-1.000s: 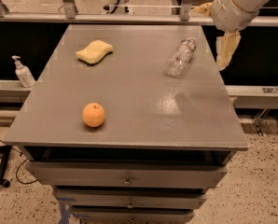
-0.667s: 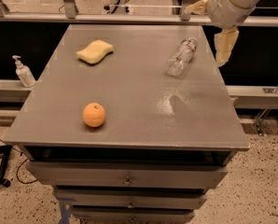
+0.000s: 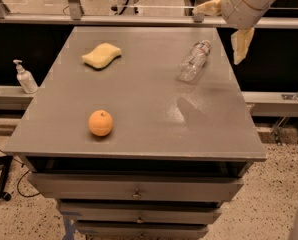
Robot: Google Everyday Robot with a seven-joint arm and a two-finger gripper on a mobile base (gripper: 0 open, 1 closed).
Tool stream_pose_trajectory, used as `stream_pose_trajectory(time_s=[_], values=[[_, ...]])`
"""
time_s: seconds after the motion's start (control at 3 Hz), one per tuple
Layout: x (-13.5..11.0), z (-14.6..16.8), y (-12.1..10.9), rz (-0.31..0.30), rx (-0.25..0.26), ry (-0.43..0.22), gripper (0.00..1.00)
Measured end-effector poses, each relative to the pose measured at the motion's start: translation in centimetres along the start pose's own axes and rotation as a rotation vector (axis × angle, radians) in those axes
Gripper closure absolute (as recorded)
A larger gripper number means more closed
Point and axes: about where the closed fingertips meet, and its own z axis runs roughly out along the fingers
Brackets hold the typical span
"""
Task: Place water bottle upright
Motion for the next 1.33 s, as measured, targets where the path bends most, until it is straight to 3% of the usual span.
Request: stream_pose_trajectory(time_s=[0.33,0.67,1.33], values=[[0.8,2.5,-0.5,-0.099,0.015,-0.037,0.00],[1.9,5.1,-1.1,-0.171,-0.016,-0.031,0.00],[3.0,8.5,-3.0,-0.275,-0.128,0.081,0.00]])
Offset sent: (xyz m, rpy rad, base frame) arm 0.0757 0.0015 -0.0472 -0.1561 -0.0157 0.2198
